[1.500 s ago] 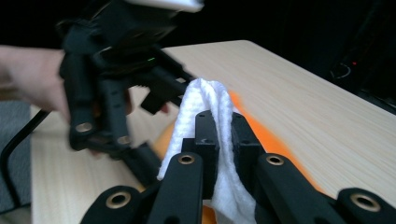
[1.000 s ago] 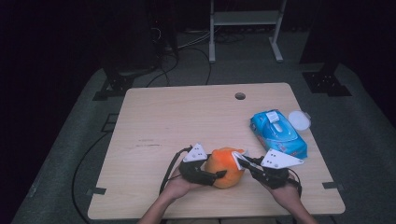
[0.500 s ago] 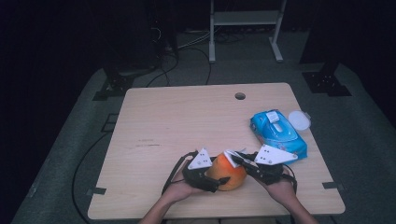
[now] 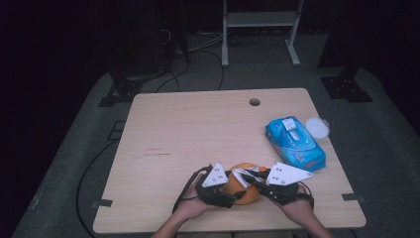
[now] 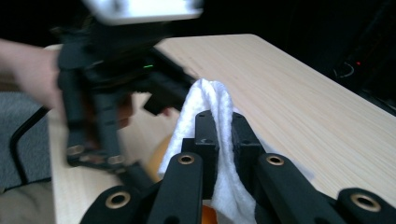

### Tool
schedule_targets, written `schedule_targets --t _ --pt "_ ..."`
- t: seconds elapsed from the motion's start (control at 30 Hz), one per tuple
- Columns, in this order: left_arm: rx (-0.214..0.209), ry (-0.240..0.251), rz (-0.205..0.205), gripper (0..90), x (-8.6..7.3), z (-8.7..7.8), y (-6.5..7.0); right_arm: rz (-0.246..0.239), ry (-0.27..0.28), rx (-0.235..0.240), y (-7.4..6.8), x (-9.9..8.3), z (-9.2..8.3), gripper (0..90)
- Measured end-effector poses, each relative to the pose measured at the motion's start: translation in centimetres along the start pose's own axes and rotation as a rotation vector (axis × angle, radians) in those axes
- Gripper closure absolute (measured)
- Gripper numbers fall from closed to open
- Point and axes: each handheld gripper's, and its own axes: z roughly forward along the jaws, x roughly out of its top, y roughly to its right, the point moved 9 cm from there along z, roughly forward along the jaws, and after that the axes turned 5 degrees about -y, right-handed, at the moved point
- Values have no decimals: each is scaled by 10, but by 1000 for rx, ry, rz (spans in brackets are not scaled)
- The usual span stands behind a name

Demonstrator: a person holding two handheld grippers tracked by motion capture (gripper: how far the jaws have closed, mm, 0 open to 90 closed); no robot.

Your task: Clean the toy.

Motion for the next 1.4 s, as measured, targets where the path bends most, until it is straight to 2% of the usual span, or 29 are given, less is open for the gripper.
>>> schedule_targets --t 0.1,0.13,0.2,0.27,0.3,0.4,0.43,0.47,0.53,0.57,0.63,0.7,0.8,0.87,0.97,1.03,1.1,1.17,1.23,1.3,1.33,1.37,1.4 --pt "-15 3 18 270 -2 -2 3 19 -8 -4 6 -6 -5 833" --pt "-36 15 19 236 -2 -4 5 34 -11 4 6 -10 -6 833" --pt "-62 30 -6 180 2 -5 4 41 -15 20 2 -16 -10 833" --pt "-65 22 -1 143 3 -3 6 47 -22 42 -2 -20 -13 833" --pt "-58 22 20 147 3 -2 9 52 -25 49 -3 -21 -14 833" --pt "-37 17 107 244 2 -1 18 73 -12 78 -3 -15 -18 832" --pt "-37 17 107 252 2 -1 18 73 -12 78 -3 -15 -18 832" --pt "-32 8 162 254 2 0 24 72 -8 78 -2 -10 -16 832" --pt "-20 -2 224 254 0 1 28 53 -22 65 -4 -8 -11 832" --pt "-11 -4 240 255 -1 1 28 43 -35 69 -5 -8 -8 832" --pt "-27 8 218 258 -4 0 26 48 -68 87 -3 -14 -4 833" --pt "-27 9 226 257 -4 0 26 76 -82 99 3 -22 -6 832" --pt "-25 15 230 254 -4 0 26 106 -101 69 16 -33 -13 832" --pt "-34 21 222 250 -3 1 26 113 -123 32 25 -43 -20 832" --pt "-33 21 217 250 -2 2 25 134 -131 18 32 -53 -26 833" --pt "-30 12 256 250 -1 4 28 167 -120 42 30 -52 -27 833" --pt "-23 6 272 243 0 6 31 151 -98 73 21 -44 -25 833" --pt "-18 3 272 243 -1 6 31 141 -62 118 11 -32 -20 832" --pt "-8 6 254 256 -2 5 28 112 -56 127 6 -24 -15 832" --pt "-11 8 244 281 -2 4 27 95 -57 114 8 -23 -11 833" --pt "-24 26 192 288 -3 2 22 106 -63 102 13 -26 -11 833" --pt "-24 26 192 295 -3 2 22 106 -63 102 13 -26 -11 833" --pt "-29 37 158 302 -3 2 18 129 -66 71 23 -33 -14 833"
